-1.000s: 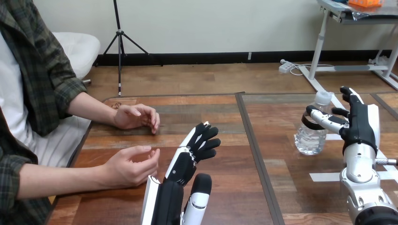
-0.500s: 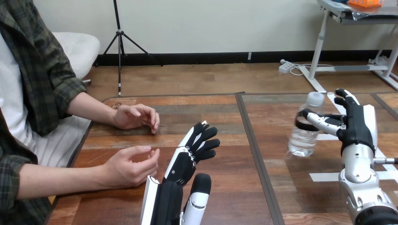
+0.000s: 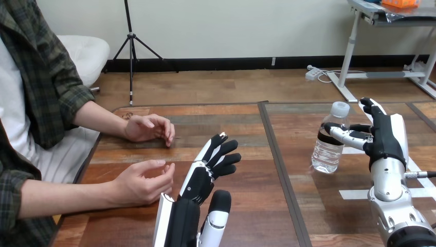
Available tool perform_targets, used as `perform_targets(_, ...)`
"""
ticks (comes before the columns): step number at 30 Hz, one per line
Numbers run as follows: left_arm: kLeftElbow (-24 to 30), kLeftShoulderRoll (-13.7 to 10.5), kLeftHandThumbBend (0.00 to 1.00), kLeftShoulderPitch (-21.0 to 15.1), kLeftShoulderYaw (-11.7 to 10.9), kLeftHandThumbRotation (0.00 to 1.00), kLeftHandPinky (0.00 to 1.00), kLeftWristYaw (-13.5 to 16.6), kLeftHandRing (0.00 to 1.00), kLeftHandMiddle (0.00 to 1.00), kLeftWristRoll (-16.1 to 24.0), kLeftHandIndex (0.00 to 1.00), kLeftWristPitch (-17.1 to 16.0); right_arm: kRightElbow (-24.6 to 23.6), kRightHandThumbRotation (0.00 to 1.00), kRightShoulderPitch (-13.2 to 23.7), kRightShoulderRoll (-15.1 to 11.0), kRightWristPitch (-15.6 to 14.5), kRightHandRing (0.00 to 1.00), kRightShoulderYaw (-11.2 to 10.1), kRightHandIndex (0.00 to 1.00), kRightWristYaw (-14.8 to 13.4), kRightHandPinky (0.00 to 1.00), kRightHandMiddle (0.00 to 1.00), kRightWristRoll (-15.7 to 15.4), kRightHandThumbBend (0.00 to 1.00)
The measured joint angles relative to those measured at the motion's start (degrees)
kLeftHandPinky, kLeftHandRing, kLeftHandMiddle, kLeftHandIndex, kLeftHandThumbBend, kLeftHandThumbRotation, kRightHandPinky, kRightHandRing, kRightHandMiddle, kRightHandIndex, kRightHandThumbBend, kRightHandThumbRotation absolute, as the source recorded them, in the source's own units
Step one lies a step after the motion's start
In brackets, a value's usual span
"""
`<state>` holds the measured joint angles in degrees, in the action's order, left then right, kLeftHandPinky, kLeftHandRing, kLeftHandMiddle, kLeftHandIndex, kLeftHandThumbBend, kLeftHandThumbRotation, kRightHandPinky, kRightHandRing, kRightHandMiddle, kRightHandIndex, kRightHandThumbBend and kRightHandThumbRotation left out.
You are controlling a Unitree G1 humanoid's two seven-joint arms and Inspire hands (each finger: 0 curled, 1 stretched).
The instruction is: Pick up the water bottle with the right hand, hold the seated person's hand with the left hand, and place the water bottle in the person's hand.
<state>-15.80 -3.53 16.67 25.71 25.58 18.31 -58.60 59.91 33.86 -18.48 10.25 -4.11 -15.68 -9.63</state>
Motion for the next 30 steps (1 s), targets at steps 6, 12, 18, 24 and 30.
perform_targets(6, 0.0, 0.0, 0.44, 0.1, 0.0, 0.94, 0.75, -0.2, 0.8, 0.85, 0.0, 0.89, 0.0, 0.0, 0.0, 0.0, 0.0, -0.2, 0.8, 0.4, 0.92, 0.0, 0.65, 0.93, -0.8, 0.7)
perform_targets(12, 0.0, 0.0, 0.44, 0.1, 0.0, 0.94, 0.76, -0.3, 0.8, 0.85, 0.0, 0.89, 0.0, 0.0, 0.0, 0.0, 0.0, -0.3, 0.78, 1.2, 0.93, 0.1, 0.64, 0.93, -1.8, 0.7)
perform_targets(18, 0.0, 0.0, 0.44, 0.1, 0.0, 0.94, 0.75, -0.4, 0.8, 0.85, 0.0, 0.89, -0.1, 0.0, 0.0, 0.0, 0.0, -0.2, 0.72, 1.5, 0.94, 0.7, 0.59, 0.92, -2.1, 0.7)
perform_targets(24, 0.0, 0.0, 0.45, 0.1, -0.1, 0.94, 0.75, -0.3, 0.8, 0.85, 0.2, 0.89, 0.0, 0.0, 0.0, 0.0, 0.0, -0.2, 0.75, 1.9, 0.95, 1.3, 0.62, 0.95, -2.4, 0.7)
perform_targets(30, 0.0, 0.0, 0.45, 0.2, -0.1, 0.94, 0.76, -0.3, 0.8, 0.85, 0.3, 0.9, 0.0, 0.0, 0.0, 0.0, 0.0, -0.2, 0.89, 2.1, 0.96, 2.4, 0.76, 0.97, -2.7, 0.7)
